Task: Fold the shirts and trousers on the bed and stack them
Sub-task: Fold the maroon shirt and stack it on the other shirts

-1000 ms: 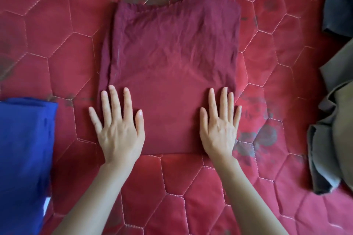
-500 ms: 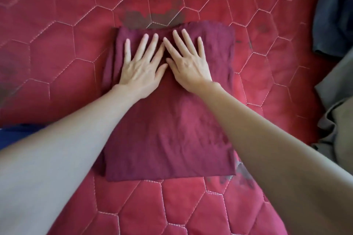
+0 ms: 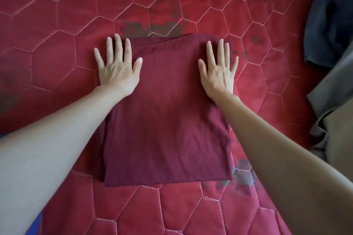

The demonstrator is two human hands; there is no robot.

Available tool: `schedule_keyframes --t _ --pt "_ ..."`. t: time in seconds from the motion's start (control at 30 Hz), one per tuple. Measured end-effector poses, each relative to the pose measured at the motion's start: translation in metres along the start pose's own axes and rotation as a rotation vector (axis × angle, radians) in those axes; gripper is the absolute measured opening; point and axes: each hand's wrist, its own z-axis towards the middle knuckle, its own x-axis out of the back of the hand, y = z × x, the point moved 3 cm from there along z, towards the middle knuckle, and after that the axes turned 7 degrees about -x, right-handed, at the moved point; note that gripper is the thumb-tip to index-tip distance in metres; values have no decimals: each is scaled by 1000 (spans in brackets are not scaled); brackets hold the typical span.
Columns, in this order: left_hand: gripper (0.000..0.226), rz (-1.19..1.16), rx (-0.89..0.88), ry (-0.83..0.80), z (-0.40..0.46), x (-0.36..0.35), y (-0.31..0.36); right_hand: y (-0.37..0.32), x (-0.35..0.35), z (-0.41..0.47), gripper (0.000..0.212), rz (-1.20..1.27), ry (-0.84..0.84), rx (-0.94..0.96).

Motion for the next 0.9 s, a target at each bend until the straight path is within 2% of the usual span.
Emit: schedule_keyframes --t 0.13,0.2,0.3,0.4,0.5,0.67,0.77,0.83,0.9 --pt "65 51 -198 126 -59 11 12 0 14 -68 59 4 92 278" --pt "62 42 -315 158 -95 11 23 0 14 -106 62 19 65 383" --pt "62 48 -432 121 -146 -2 32 4 4 -160 67 6 -46 490" --pt "62 94 -483 32 -187 -21 26 15 -8 -202 68 -2 -155 508" --pt "68 132 -509 -26 -211 -33 13 31 -13 -227 70 -20 -185 511" --pt "93 145 -588 -67 -228 -35 2 56 -10 -242 79 -15 -147 530" --pt "86 115 -646 -21 -233 -29 0 56 -3 -244 71 41 -69 542" --pt "78 89 -690 44 -235 -25 -3 53 1 -244 64 50 1 591" --pt "80 105 -719 66 -237 -22 -4 48 3 -246 58 27 49 666"
